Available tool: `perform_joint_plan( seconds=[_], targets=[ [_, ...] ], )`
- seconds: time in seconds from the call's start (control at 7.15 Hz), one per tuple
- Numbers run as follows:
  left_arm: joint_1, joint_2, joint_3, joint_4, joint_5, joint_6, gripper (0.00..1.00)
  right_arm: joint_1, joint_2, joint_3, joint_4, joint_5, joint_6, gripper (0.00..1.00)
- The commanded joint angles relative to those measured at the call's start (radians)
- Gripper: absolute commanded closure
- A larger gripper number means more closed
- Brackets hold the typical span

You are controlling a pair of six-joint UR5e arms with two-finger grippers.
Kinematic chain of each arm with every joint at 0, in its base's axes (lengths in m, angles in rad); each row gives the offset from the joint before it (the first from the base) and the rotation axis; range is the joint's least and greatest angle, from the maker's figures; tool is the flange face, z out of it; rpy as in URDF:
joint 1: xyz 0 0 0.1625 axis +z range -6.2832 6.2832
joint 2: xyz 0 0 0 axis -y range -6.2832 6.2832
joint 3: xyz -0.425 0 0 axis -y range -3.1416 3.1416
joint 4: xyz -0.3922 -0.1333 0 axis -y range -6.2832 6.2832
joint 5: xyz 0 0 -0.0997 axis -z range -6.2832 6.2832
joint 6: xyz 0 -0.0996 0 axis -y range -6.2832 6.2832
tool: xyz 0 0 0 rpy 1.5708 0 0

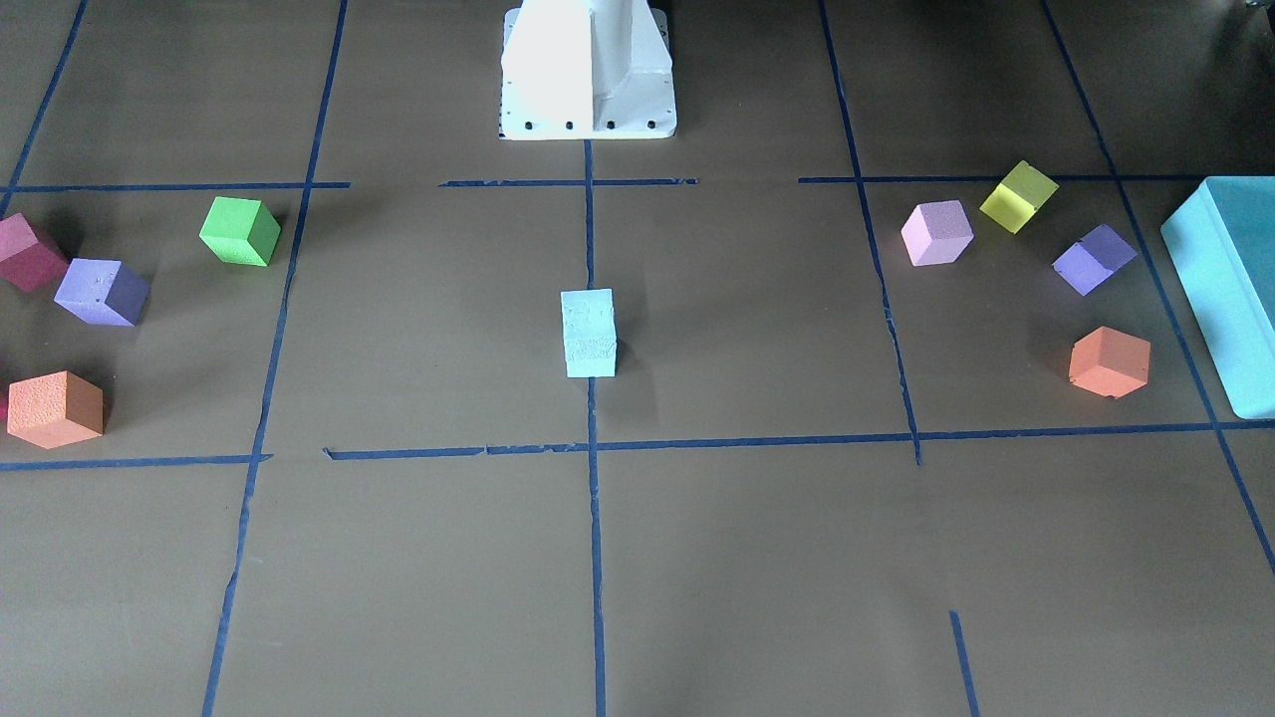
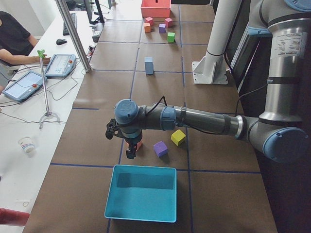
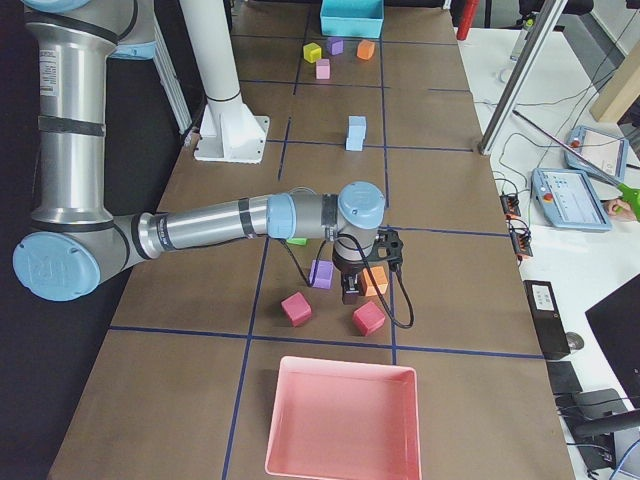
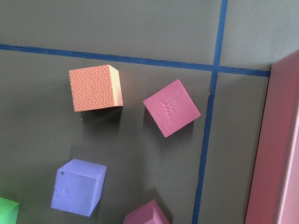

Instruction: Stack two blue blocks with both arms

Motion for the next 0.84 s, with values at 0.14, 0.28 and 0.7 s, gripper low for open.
perform_joint_plan(
  seconds=[0.14,0.28,0.7],
  targets=[
    [0.001,0.009,0.004,-0.005,0.003,0.0,0.0,-0.002,0.003,-0.007,0.0,-0.023,0.0,0.0],
    [0.001,0.021,-0.008,-0.007,0.005,0.002,0.0,-0.002,0.003,-0.021,0.002,-0.024,0.0,0.0],
    [0.001,0.029,-0.027,-0.001,0.087,-0.038,0.0,-0.002,0.003,-0.033,0.0,-0.021,-0.004,0.0]
  ],
)
